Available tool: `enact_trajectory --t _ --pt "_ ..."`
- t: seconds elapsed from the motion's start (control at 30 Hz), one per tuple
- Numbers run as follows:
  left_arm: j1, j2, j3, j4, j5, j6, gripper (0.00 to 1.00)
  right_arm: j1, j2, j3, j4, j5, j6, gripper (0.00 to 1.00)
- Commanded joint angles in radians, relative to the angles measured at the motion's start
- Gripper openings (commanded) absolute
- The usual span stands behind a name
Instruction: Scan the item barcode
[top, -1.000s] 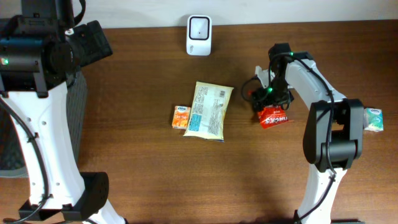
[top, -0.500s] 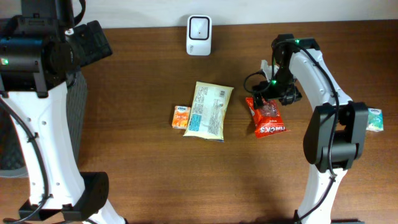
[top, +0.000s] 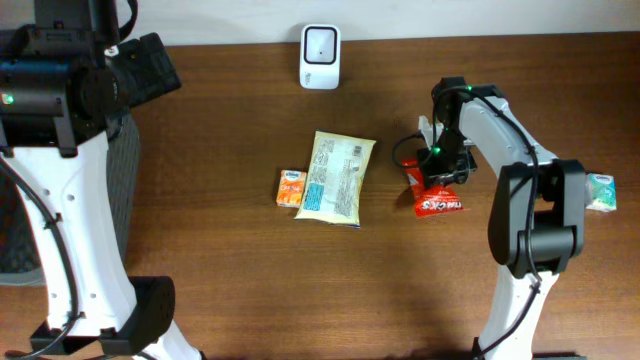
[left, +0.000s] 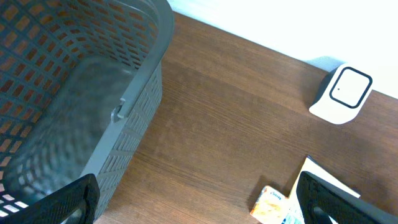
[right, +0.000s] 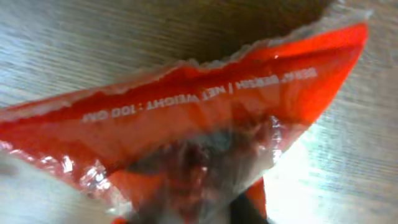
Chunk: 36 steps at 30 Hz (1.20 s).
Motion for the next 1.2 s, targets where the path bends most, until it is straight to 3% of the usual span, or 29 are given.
enact_trajectory --t 0.0,0.17,0.33,0.6,0.67,0.7,0.73,0.8,0.87,1.0,1.17 --pt "0.000 0.000 -0.002 -0.001 -0.007 0.012 0.99 0.005 0.011 -0.020 0.021 -0.127 0.000 0.05" --pt "0.000 0.000 -0.002 -0.001 -0.007 0.012 0.99 0.011 0.011 0.058 0.029 -0.152 0.145 0.04" --pt "0.000 0.000 -0.002 -0.001 -0.007 0.012 0.99 0.053 0.011 0.222 0.077 -0.151 0.177 0.04" --pt "0.000 0.000 -0.002 -0.001 -0.007 0.012 0.99 0.175 0.011 0.306 0.451 -0.142 0.177 0.04" --pt "0.000 0.000 -0.002 -0.001 -0.007 0.012 0.99 0.207 0.011 0.306 0.499 -0.021 0.177 0.04" --pt "0.000 0.000 -0.002 -0.001 -0.007 0.012 0.99 0.215 0.011 0.306 0.489 0.049 0.178 0.09" --pt "0.000 0.000 -0.002 -0.001 -0.007 0.012 0.99 0.219 0.011 0.302 0.466 0.108 0.178 0.25" --pt "0.000 0.000 -0.002 -0.001 -0.007 0.012 0.99 0.218 0.011 0.292 0.411 0.168 0.177 0.44" --pt "0.000 -0.001 -0.002 -0.001 -0.007 0.012 0.99 0.203 0.015 0.284 0.304 0.183 0.177 0.57" --pt "0.000 0.000 -0.002 -0.001 -0.007 0.012 0.99 0.164 0.044 0.282 0.208 0.175 0.220 0.57" --pt "0.000 0.000 -0.002 -0.001 -0.007 0.012 0.99 0.147 0.127 0.282 0.212 0.062 0.229 0.59"
